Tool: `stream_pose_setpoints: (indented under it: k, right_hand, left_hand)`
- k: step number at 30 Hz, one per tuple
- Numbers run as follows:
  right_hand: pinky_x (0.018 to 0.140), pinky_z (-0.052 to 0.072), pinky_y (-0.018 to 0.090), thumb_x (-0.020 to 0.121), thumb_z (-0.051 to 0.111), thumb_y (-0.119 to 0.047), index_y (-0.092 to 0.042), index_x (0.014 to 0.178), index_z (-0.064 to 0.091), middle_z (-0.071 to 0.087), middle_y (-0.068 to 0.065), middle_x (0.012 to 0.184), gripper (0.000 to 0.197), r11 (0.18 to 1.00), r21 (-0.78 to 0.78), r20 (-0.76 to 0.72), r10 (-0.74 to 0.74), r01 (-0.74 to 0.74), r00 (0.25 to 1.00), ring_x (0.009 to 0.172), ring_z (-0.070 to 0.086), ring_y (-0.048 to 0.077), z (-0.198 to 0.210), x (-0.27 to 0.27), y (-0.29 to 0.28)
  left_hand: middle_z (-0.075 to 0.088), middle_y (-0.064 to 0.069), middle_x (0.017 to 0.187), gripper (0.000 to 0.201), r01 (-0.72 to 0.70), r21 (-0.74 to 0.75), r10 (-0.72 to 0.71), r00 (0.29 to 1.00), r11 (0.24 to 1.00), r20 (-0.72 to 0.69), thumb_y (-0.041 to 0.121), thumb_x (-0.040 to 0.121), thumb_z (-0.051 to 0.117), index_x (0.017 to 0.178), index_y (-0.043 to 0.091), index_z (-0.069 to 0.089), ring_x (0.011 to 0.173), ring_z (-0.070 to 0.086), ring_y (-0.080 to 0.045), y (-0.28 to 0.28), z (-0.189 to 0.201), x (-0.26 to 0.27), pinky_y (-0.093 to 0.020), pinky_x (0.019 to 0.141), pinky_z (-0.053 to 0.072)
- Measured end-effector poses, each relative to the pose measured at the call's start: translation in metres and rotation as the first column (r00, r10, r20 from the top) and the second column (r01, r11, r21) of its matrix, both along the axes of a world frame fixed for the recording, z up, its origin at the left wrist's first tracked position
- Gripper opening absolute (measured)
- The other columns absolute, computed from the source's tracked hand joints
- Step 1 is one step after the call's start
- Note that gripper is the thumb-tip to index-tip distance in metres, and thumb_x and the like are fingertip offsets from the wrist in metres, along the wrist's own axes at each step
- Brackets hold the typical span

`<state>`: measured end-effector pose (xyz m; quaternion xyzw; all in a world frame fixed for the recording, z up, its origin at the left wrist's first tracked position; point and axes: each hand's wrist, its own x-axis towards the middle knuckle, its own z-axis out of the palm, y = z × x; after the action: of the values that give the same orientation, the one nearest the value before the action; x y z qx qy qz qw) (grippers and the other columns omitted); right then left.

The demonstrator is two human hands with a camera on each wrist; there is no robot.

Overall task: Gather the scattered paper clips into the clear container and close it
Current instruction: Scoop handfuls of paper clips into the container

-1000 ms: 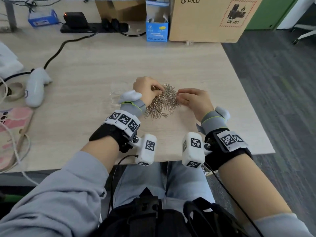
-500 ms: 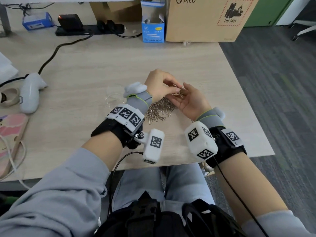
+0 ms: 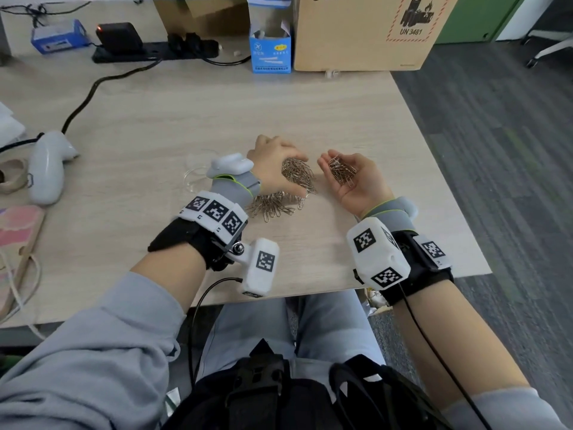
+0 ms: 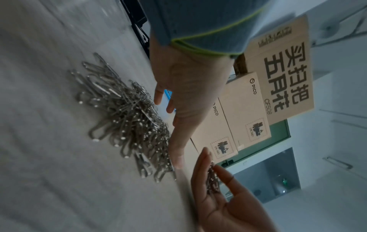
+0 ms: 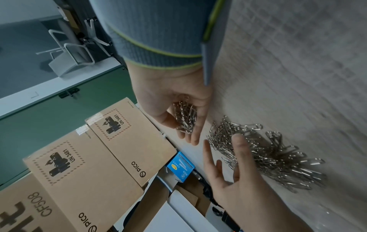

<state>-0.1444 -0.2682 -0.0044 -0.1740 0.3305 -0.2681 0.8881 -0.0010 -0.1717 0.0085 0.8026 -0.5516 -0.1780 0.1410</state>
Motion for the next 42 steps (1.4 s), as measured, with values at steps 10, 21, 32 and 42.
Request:
stream_pose_setpoints:
  k: [10, 21, 32, 42]
  right_hand:
    - [0.057, 0.059, 0.028, 0.093, 0.044, -0.014, 0.005, 0.083, 0.057, 0.068, 0.02, 0.078, 0.026, 0.999, -0.041, -0.041, -0.005, 0.003, 0.999, 0.062, 0.071, 0.028, 0.0, -0.001, 0.006]
    - [0.071, 0.058, 0.04, 0.096, 0.038, -0.012, 0.011, 0.11, 0.051, 0.058, 0.029, 0.115, 0.03, 0.999, 0.001, -0.091, 0.036, -0.036, 0.995, 0.089, 0.061, 0.041, -0.001, 0.01, 0.009]
    - [0.058, 0.059, 0.033, 0.099, 0.031, -0.014, 0.002, 0.087, 0.058, 0.071, 0.013, 0.064, 0.034, 0.992, 0.007, -0.007, 0.125, -0.125, 0.992, 0.06, 0.07, 0.023, 0.005, 0.017, 0.016]
    - [0.064, 0.059, 0.035, 0.095, 0.035, -0.008, 0.007, 0.09, 0.055, 0.07, 0.023, 0.071, 0.026, 0.996, 0.056, 0.023, 0.067, -0.068, 0.997, 0.061, 0.07, 0.033, -0.001, 0.018, 0.013]
  left_hand:
    - [0.061, -0.009, 0.109, 0.02, -0.092, -0.16, 0.079, 0.993, 0.983, -0.087, 0.02, 0.075, 0.071, 0.094, 0.017, 0.069, 0.107, 0.052, -0.026, -0.004, -0.01, -0.005, -0.023, 0.079, 0.028]
    - [0.07, -0.013, 0.092, 0.018, -0.193, -0.314, 0.118, 0.963, 0.93, -0.244, 0.017, 0.07, 0.076, 0.087, 0.011, 0.074, 0.077, 0.053, -0.013, -0.005, 0.014, 0.005, -0.02, 0.068, 0.037]
    - [0.071, -0.013, 0.089, 0.017, -0.029, -0.282, -0.064, 0.946, 0.959, -0.317, 0.009, 0.069, 0.075, 0.085, 0.012, 0.072, 0.076, 0.063, -0.019, -0.022, 0.025, -0.016, -0.032, 0.08, 0.052]
    - [0.058, -0.007, 0.108, 0.042, -0.075, -0.187, 0.044, 0.986, 0.98, -0.163, 0.031, 0.064, 0.08, 0.102, 0.02, 0.067, 0.104, 0.055, -0.025, 0.011, 0.024, 0.011, -0.036, 0.089, 0.047]
